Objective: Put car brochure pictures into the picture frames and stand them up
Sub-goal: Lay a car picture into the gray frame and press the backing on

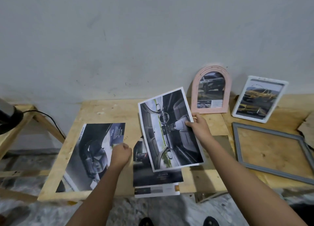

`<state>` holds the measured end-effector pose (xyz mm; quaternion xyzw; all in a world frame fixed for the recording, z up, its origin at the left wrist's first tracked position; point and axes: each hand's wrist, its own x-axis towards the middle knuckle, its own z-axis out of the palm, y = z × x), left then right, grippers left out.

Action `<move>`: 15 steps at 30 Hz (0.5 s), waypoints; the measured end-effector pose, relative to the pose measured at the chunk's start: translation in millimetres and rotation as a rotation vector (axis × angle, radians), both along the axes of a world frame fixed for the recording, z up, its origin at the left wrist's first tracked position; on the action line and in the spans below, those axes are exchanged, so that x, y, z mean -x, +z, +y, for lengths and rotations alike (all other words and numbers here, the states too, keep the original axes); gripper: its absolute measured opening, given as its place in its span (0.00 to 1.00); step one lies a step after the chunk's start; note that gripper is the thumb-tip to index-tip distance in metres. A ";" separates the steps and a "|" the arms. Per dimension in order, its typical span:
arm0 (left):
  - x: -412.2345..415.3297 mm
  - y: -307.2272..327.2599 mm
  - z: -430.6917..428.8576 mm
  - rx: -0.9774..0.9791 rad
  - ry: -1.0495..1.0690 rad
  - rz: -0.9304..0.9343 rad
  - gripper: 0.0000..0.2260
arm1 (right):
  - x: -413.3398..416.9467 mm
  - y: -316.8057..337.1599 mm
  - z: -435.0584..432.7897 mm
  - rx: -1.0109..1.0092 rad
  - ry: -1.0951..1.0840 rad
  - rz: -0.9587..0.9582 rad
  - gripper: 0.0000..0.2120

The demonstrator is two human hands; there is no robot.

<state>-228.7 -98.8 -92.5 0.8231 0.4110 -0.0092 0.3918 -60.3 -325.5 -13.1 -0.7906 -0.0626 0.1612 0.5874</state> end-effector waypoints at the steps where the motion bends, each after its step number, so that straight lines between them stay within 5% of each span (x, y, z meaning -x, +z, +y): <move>1: -17.5 17.9 -7.7 0.152 0.009 -0.108 0.08 | -5.2 14.8 -3.4 -0.029 -0.002 -0.078 0.09; 4: -67.7 80.2 -38.0 0.623 0.032 -0.393 0.14 | -21.7 57.3 -17.0 -0.075 0.035 -0.371 0.09; 9: -125.5 168.1 -82.4 1.295 0.027 -0.775 0.38 | -43.4 87.8 -65.6 0.068 0.197 -0.910 0.16; 11: -140.5 186.7 -99.1 1.339 -0.026 -0.795 0.40 | -52.5 81.9 -88.6 0.161 0.309 -1.078 0.21; 15: -171.2 188.7 -142.6 1.152 -0.119 -0.658 0.16 | -68.3 55.3 -139.5 0.314 0.426 -1.143 0.14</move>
